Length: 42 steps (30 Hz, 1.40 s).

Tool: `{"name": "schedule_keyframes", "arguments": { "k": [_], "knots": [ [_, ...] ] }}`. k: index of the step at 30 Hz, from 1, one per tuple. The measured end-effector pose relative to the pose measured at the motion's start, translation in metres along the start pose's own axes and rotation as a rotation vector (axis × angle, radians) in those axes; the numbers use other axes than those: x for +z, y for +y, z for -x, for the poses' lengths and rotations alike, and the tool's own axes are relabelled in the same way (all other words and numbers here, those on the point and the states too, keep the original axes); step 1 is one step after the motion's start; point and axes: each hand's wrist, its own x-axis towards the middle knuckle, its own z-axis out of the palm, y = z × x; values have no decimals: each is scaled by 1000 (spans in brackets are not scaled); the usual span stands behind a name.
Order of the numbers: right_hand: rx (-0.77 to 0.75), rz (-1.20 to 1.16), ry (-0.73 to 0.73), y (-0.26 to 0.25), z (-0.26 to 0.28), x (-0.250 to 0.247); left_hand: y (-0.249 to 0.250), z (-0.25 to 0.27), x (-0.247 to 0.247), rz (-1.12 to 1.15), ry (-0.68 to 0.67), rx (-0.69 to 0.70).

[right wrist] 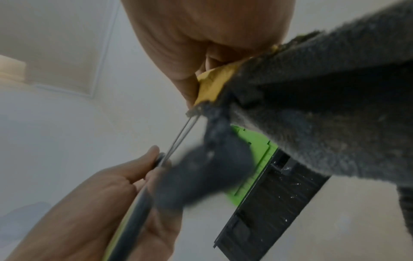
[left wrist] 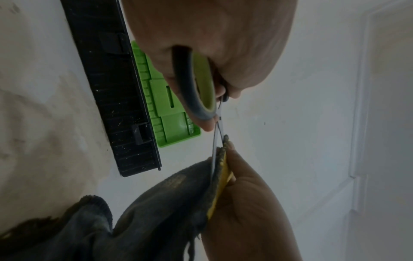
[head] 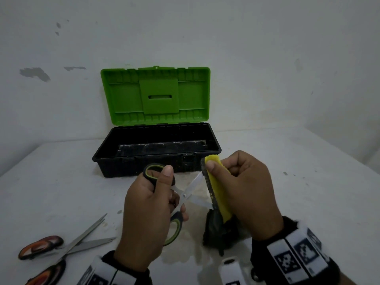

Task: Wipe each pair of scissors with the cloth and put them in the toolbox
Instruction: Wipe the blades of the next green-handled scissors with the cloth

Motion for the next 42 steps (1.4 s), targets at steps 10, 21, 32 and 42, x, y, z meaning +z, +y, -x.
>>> {"name": "schedule_keyframes", "arguments": {
  "k": [10,21,32,42],
  "knots": [
    [54,-46,28,8,-16,-12,2,0,-5,13,-30,-47],
    [-78,134,-70,-6,-24,-36,6,-2,-9,-187,9,120],
    [-115,128,-167,-10,20,18,1,8,2,-416,61,479],
    [18,37,-118,-9,10,16,-6,6,-6,-516,44,659]
  ]
}}
